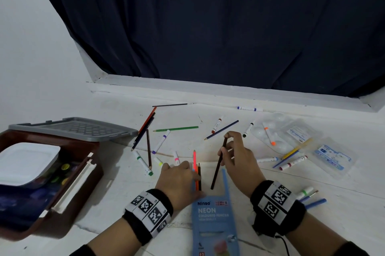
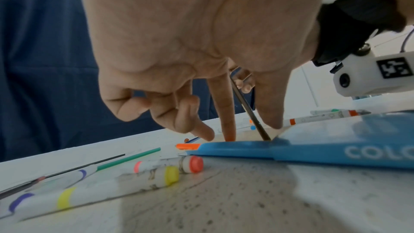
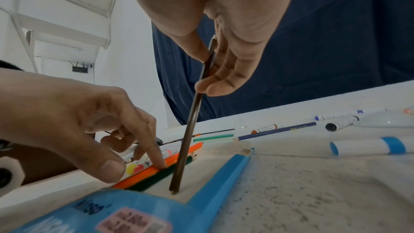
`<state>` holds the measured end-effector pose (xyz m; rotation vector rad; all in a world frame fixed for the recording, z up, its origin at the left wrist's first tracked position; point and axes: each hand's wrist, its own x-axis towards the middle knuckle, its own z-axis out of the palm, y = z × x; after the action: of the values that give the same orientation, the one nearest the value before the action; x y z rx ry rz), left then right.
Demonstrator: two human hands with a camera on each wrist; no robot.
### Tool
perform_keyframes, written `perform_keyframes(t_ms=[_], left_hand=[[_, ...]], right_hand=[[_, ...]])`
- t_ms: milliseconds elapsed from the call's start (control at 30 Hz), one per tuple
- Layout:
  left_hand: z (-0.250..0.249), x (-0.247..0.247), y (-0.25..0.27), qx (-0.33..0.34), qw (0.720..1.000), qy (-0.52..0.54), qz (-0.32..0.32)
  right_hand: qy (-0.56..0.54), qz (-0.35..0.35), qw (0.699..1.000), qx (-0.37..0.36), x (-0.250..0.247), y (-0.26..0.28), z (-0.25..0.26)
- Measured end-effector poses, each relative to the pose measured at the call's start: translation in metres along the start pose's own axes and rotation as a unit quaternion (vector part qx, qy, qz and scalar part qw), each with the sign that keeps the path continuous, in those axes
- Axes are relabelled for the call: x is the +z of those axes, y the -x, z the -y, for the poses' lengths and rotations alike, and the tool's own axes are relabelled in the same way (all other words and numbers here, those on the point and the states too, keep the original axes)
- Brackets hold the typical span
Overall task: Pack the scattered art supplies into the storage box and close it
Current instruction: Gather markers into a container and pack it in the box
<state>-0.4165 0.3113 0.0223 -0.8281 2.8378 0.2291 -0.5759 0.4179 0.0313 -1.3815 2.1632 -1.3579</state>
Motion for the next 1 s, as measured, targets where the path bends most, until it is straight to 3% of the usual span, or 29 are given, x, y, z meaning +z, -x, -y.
perform_keyframes(t_ms=[200,367,567,733,1000], left_hand=[[0.012,0.003,0.012,0.024,1.0,0.01,-0.018],[0.017,0.005,0.009,0.026,1.0,0.0,0.008],[0.017,0.009,0.007,0.024,1.0,-0.009,0.01],[0.017,0.009,0.004,0.023,1.0,-0.014,0.014],[0.016,0.007,0.003,0.021,1.0,-0.007,0.018]], right_hand=[[-0.016,0.016,0.997,0.077,0.013,-0.009,-0.012],[-0.015,0.119,0.985,0.128,0.031,-0.007,-0.02],[0.11,0.199,0.971,0.07,0.042,-0.008,-0.013],[0.226,0.273,0.935,0.01,0.041,-0.006,-0.002],[0.282,0.289,0.914,-0.045,0.04,0.001,-0.007]])
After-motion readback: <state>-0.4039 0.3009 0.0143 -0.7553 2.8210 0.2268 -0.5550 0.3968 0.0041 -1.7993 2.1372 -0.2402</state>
